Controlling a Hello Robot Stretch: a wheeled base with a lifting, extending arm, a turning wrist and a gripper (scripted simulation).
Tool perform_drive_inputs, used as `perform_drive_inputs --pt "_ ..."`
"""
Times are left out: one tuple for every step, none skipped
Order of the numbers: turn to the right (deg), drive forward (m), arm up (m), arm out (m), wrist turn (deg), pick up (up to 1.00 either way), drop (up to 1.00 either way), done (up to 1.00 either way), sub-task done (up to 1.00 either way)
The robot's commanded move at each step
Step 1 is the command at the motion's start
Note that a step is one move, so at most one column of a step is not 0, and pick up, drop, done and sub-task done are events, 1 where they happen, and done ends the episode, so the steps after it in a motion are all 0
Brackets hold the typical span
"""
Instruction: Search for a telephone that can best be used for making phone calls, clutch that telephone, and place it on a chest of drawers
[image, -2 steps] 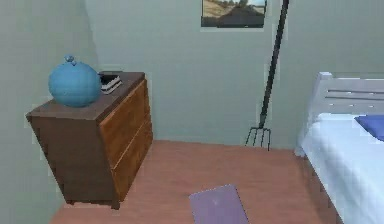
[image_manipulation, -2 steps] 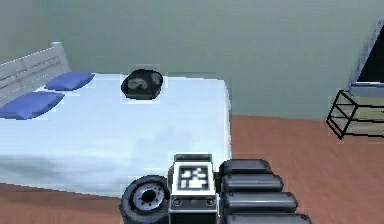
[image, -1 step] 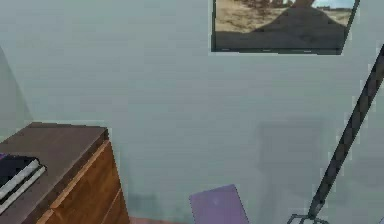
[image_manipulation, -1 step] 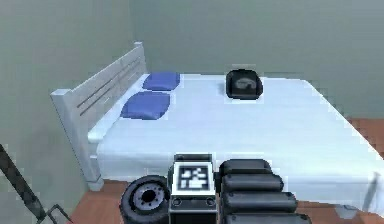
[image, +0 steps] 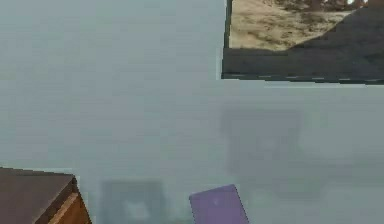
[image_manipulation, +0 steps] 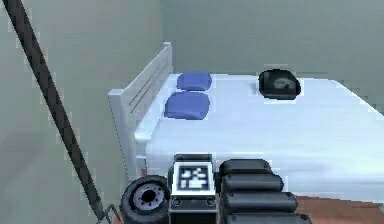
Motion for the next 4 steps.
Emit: perform_drive_inputs --pt "-45.0 0.0 0.0 0.0 0.0 0.0 0.0 0.0 0.0" --pt "-45.0 0.0 0.0 0.0 0.0 0.0 0.0 0.0 0.0" --pt "-45.0 0.0 0.0 0.0 0.0 0.0 0.0 0.0 0.0" --pt "-15.0 0.0 0.0 0.0 0.0 0.0 0.0 0.0 0.0"
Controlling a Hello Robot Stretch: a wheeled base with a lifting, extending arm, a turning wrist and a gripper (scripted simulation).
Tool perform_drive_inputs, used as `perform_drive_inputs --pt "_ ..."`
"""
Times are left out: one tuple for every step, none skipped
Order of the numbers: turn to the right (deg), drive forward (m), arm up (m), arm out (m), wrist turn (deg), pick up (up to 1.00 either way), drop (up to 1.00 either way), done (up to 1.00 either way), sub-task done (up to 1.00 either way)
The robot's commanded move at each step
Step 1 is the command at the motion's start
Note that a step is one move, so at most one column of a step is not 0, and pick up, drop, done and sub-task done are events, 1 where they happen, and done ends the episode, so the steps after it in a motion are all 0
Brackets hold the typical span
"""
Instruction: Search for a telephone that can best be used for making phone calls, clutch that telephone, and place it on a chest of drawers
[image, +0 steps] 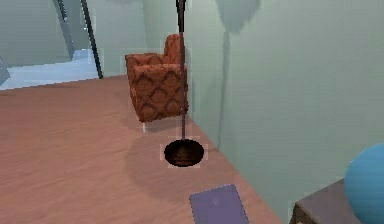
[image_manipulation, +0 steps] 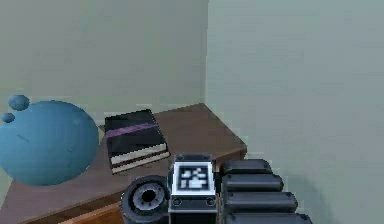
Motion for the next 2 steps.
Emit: perform_drive_inputs --pt "0.0 0.0 0.0 0.44 0.0 0.0 0.0 0.0 0.0" --pt "0.0 0.0 0.0 0.0 45.0 0.0 0.0 0.0 0.0"
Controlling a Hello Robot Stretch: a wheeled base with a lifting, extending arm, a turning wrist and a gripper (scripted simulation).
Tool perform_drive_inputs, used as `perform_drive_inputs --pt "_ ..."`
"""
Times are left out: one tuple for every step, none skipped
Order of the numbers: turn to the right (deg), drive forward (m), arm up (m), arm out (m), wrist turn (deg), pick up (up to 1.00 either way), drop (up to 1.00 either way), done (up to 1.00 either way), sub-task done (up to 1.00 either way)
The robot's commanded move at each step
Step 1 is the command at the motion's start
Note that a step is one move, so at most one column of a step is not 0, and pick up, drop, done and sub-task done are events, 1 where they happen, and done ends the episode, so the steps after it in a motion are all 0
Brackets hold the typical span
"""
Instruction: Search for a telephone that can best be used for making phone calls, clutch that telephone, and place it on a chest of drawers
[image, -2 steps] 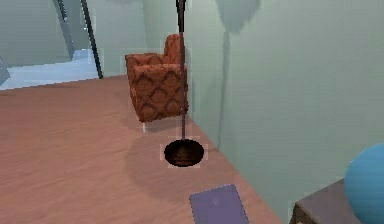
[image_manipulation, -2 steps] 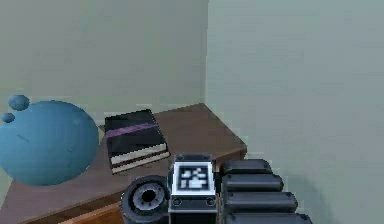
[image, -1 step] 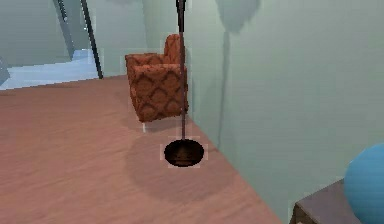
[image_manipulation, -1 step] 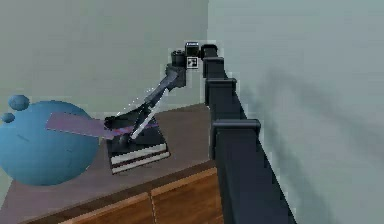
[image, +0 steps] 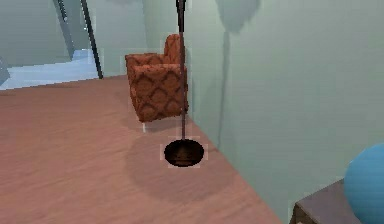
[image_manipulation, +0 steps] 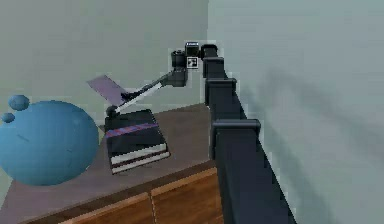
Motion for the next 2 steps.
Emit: perform_drive_inputs --pt "0.0 0.0 0.0 0.0 33.0 0.0 0.0 0.0 0.0" --pt "0.0 0.0 -0.26 0.0 0.0 0.0 0.0 0.0 0.0"
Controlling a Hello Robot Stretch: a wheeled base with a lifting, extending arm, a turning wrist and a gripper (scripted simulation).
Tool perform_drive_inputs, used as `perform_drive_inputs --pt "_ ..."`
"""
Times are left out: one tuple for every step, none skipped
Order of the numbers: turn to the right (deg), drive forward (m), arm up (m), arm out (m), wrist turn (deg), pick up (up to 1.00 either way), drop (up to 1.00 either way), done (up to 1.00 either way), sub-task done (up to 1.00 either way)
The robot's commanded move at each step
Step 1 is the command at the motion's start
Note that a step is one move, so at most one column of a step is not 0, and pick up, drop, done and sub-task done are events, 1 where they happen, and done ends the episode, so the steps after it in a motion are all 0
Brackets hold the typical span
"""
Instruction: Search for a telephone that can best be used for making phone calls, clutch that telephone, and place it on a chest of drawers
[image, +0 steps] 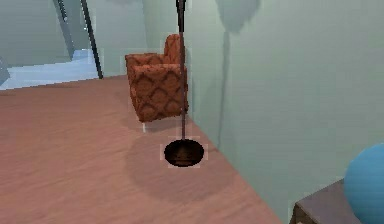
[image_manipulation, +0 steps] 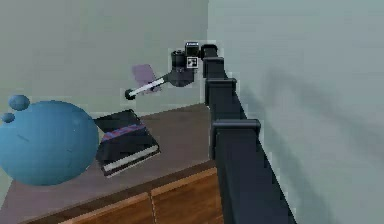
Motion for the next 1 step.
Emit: perform_drive_inputs --pt "0.0 0.0 0.0 0.0 0.0 0.0 1.0 0.0 0.0"
